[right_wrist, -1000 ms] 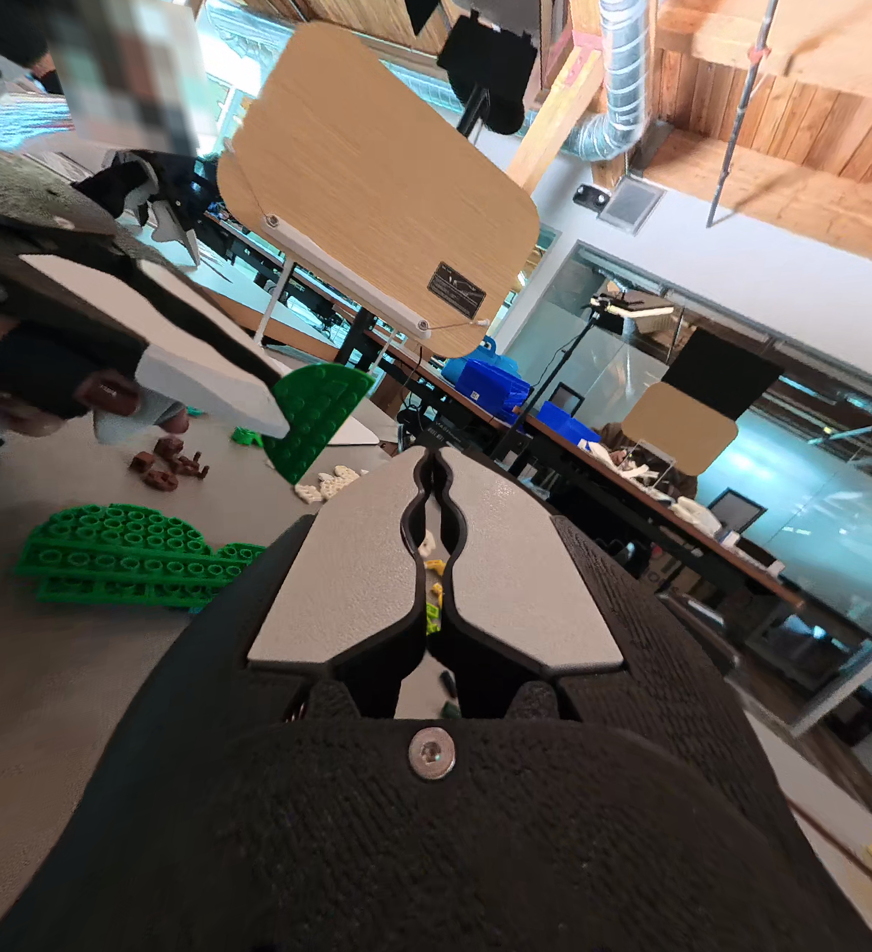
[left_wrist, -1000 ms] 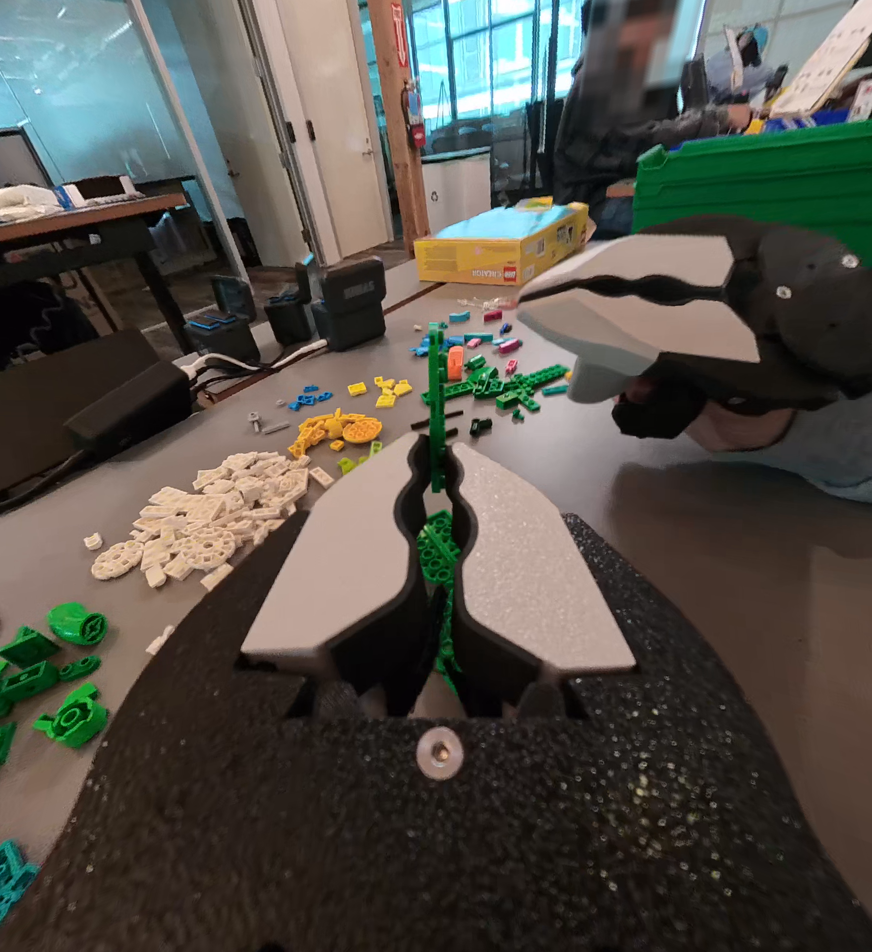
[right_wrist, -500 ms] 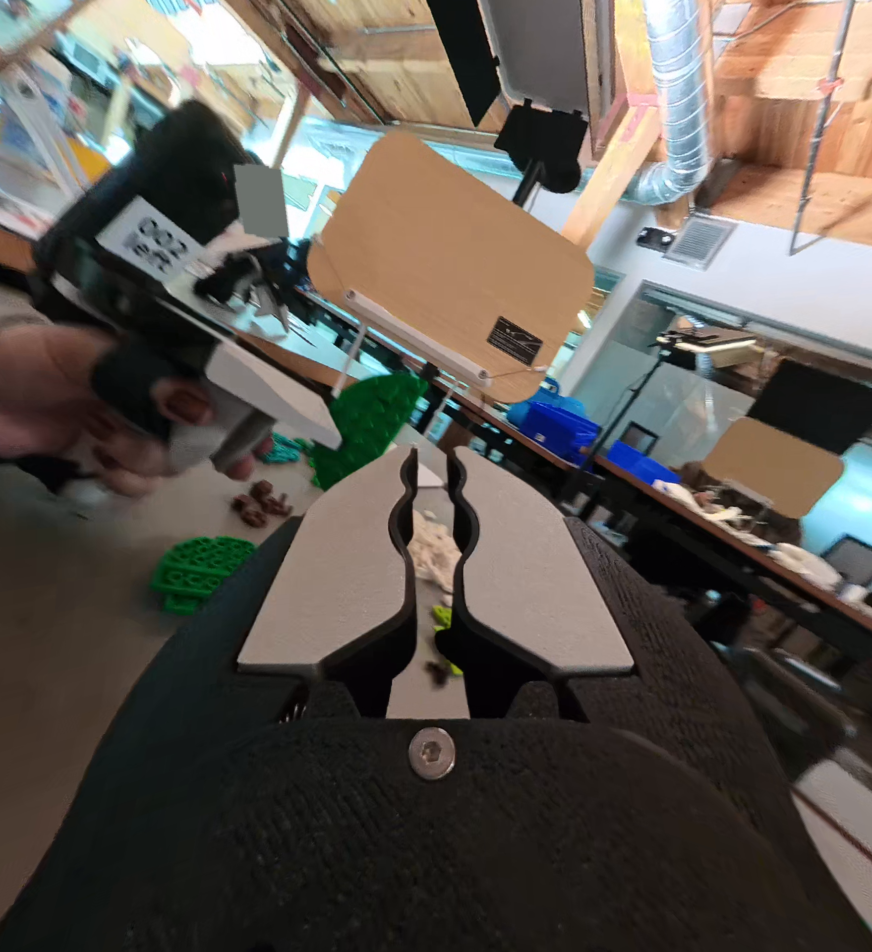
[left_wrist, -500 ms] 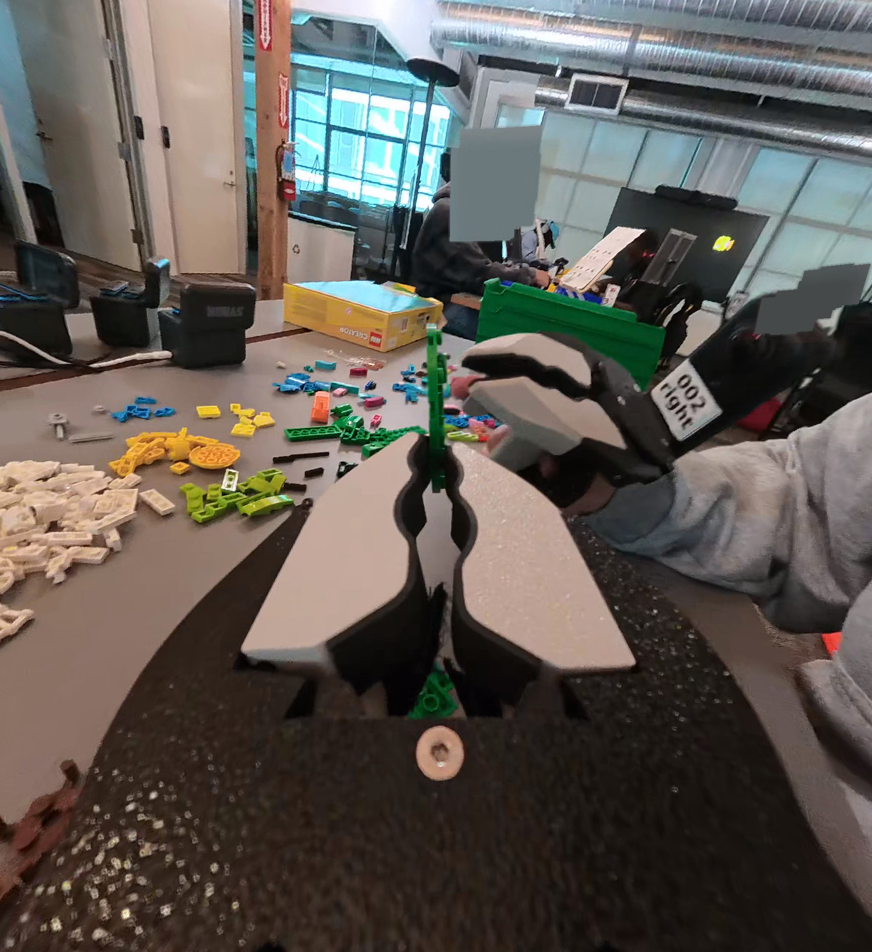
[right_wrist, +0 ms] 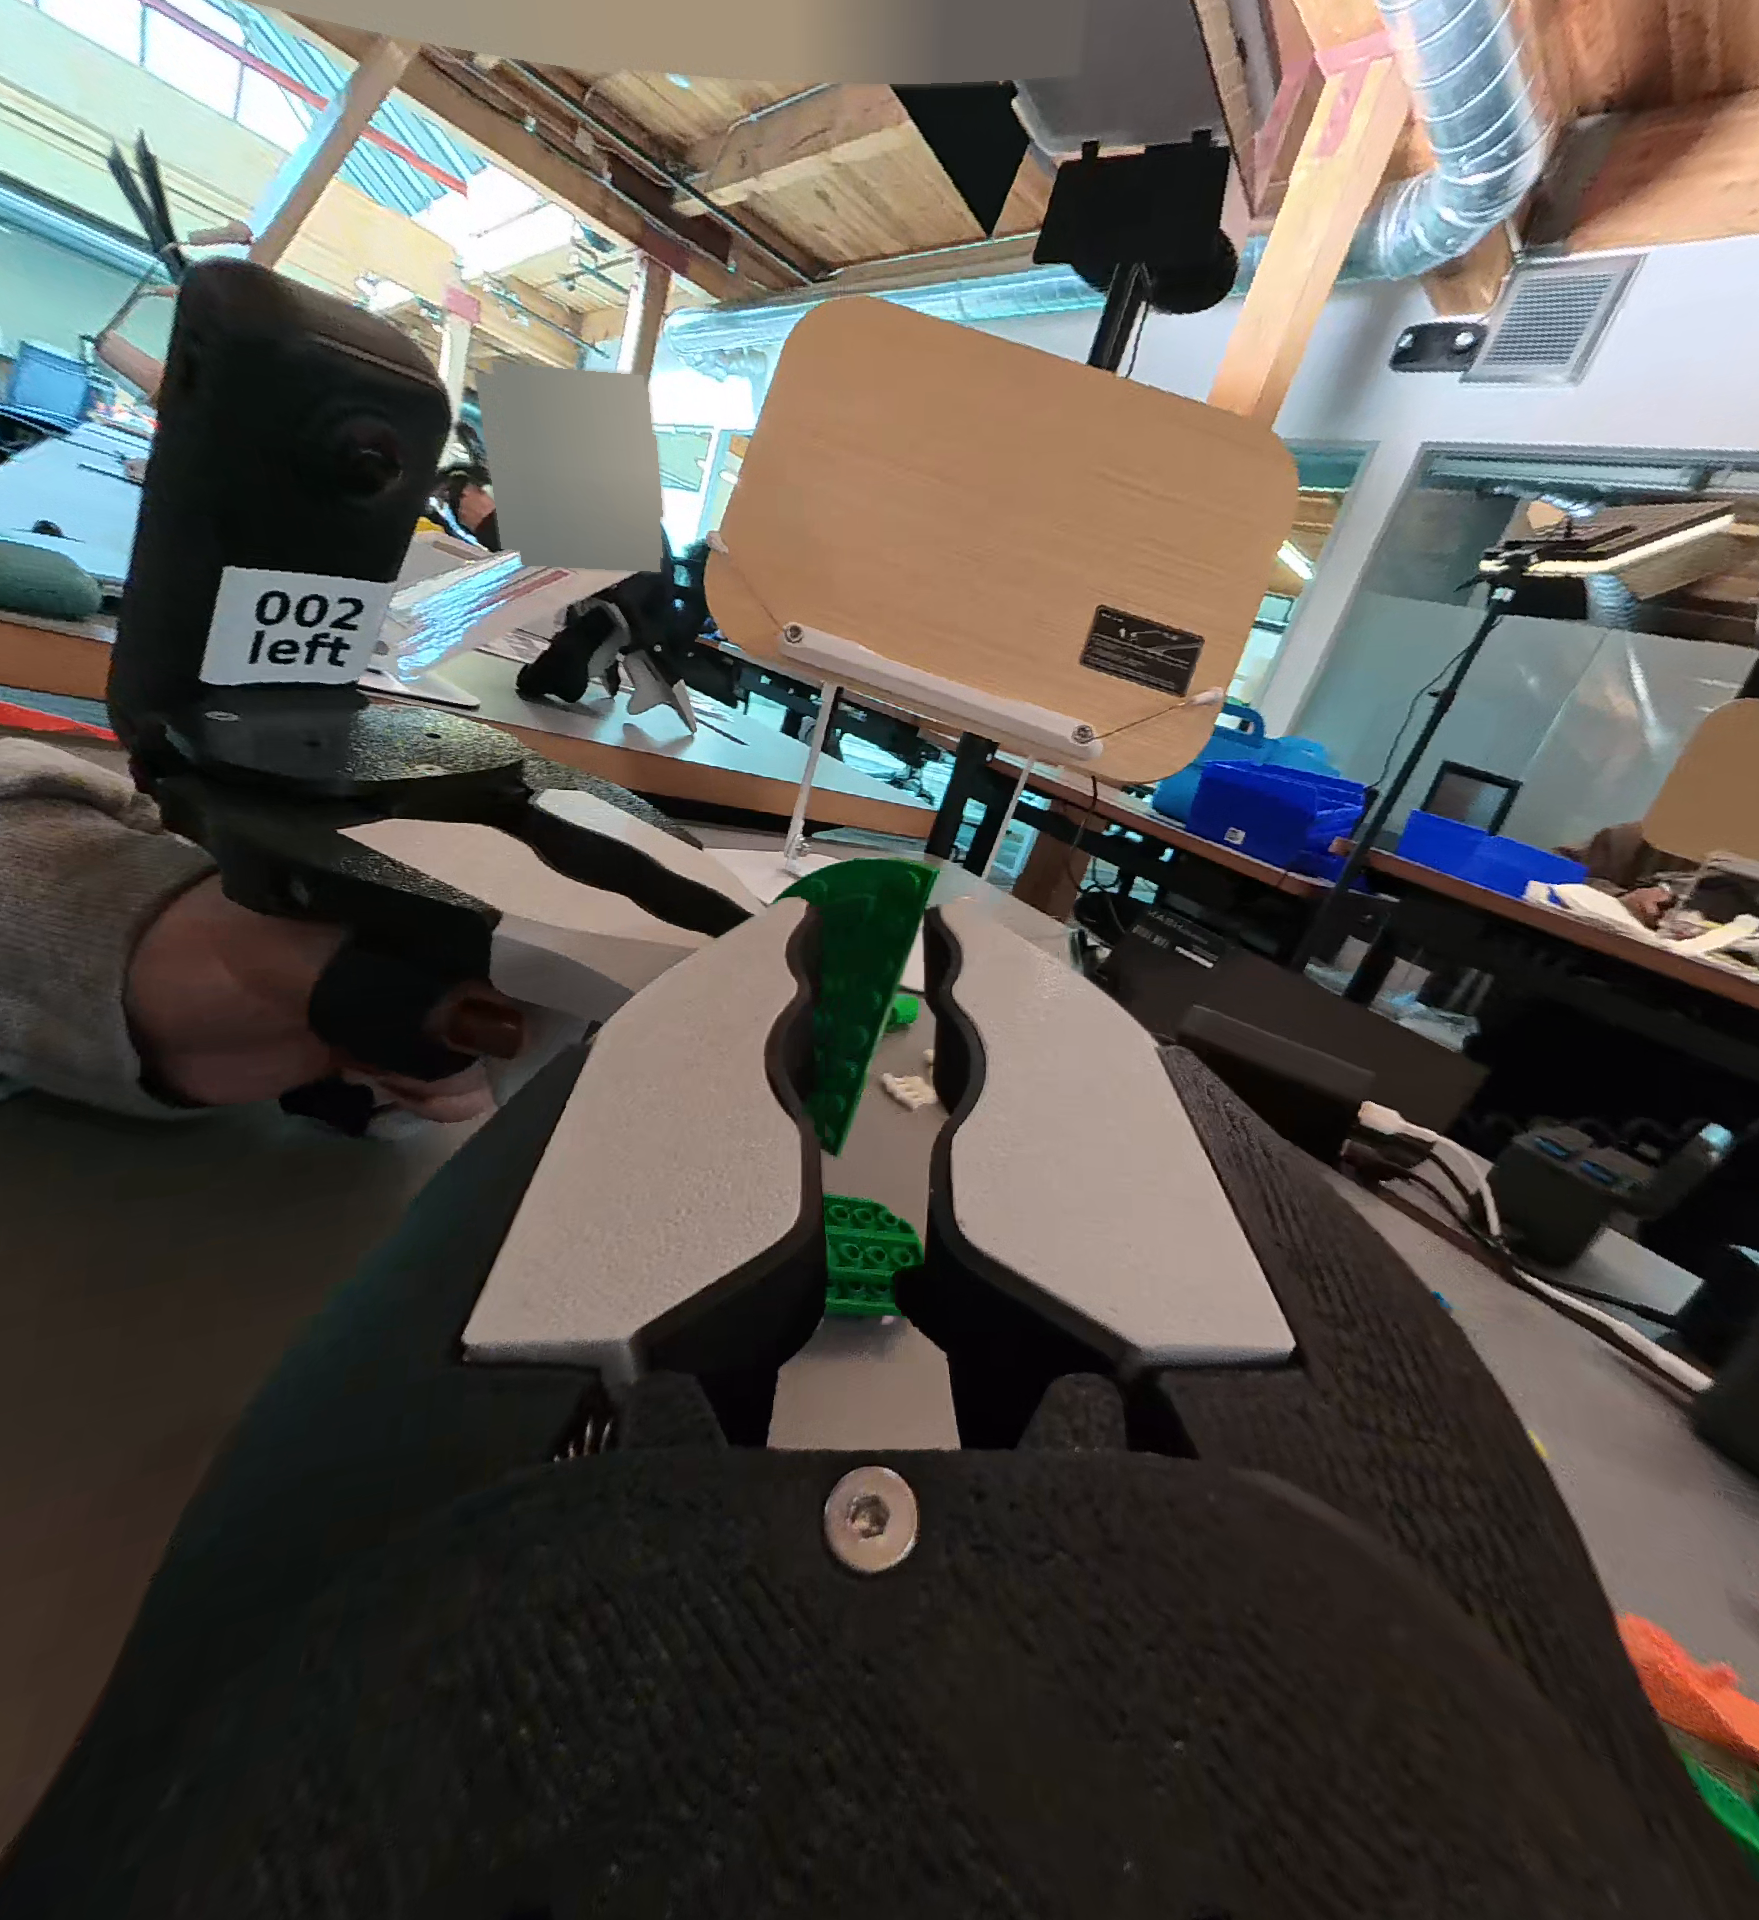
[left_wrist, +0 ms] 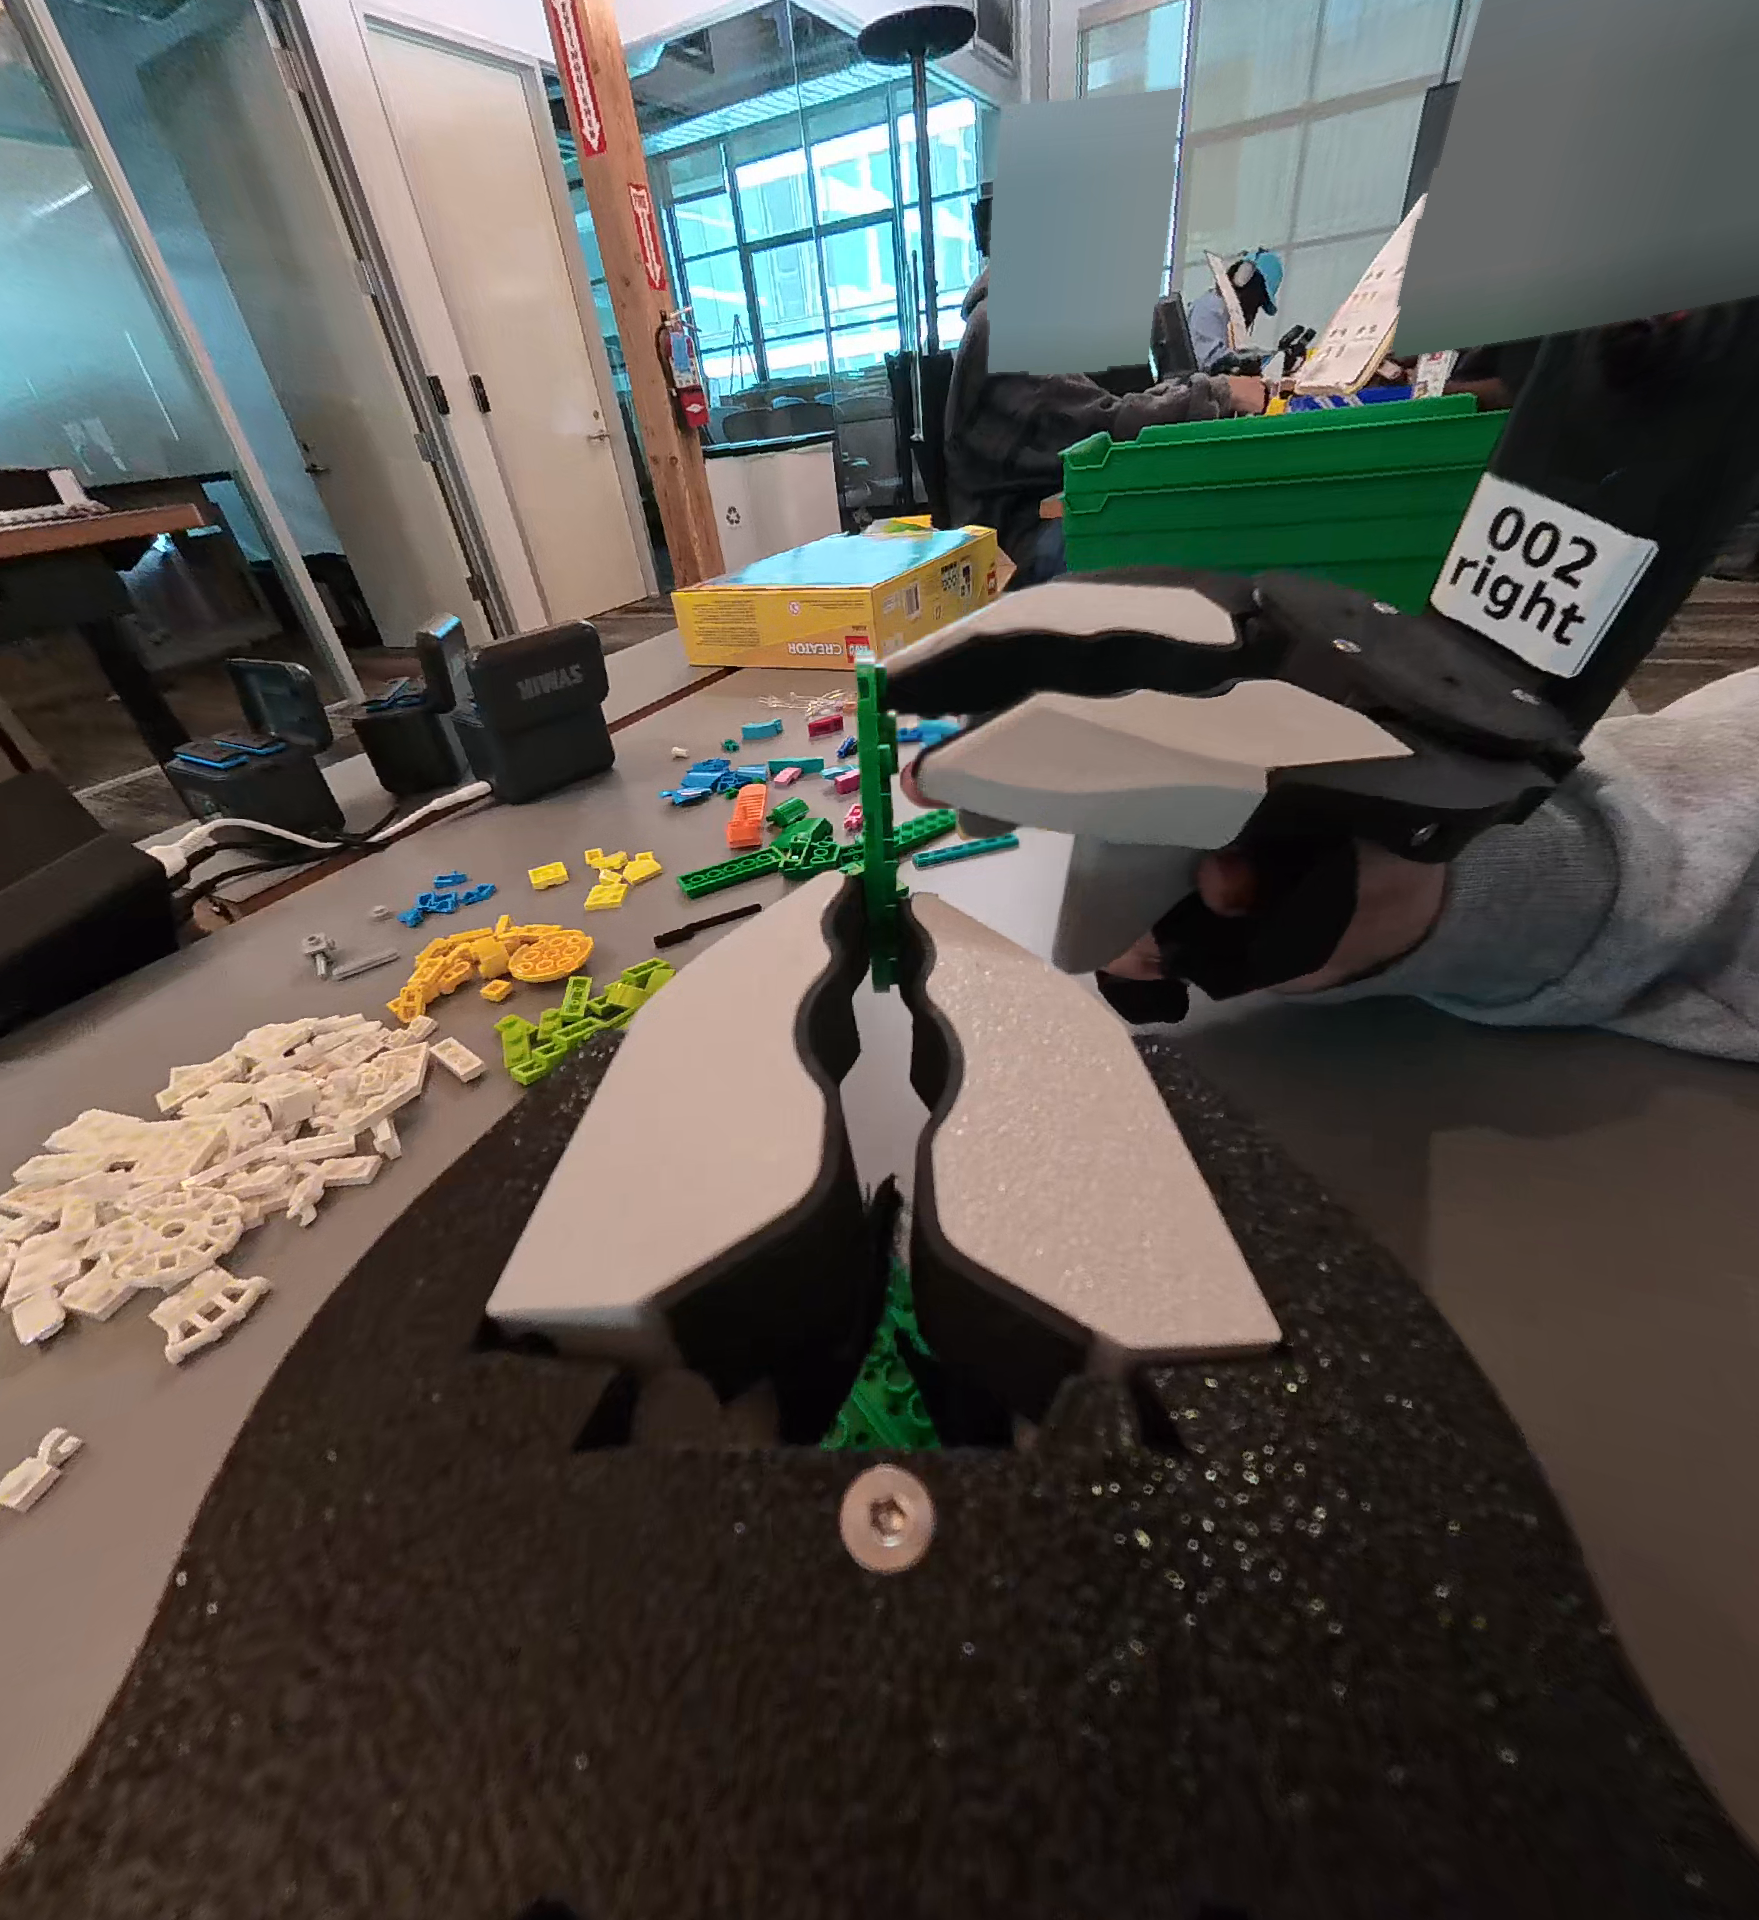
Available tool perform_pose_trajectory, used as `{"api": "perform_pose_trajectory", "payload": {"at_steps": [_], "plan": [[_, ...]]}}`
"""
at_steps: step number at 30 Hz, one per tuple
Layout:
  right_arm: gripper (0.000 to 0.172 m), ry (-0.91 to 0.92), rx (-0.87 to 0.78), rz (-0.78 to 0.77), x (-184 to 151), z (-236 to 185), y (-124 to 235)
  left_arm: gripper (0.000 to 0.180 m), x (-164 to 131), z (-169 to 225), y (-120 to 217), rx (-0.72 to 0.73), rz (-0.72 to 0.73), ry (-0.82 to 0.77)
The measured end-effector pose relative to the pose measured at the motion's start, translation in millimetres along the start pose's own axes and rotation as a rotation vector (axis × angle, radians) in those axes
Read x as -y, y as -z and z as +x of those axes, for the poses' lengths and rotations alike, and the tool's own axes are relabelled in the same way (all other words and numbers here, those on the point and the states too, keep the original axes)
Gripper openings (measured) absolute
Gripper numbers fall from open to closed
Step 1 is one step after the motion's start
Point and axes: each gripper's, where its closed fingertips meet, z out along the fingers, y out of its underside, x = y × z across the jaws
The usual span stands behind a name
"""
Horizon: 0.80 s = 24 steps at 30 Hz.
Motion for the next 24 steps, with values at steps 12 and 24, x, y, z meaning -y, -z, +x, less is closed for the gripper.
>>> {"api": "perform_pose_trajectory", "payload": {"at_steps": [12,24], "plan": [[0.016,-0.008,0.026,-0.005,0.9,-4.2,0.0,0.006,-1.0,6.3,1.9,-0.022,-0.037,-0.172],[0.013,-0.134,0.173,-0.076,-3.3,-5.8,2.8,0.006,-4.6,7.5,1.8,-0.044,-0.058,-0.188]]}}
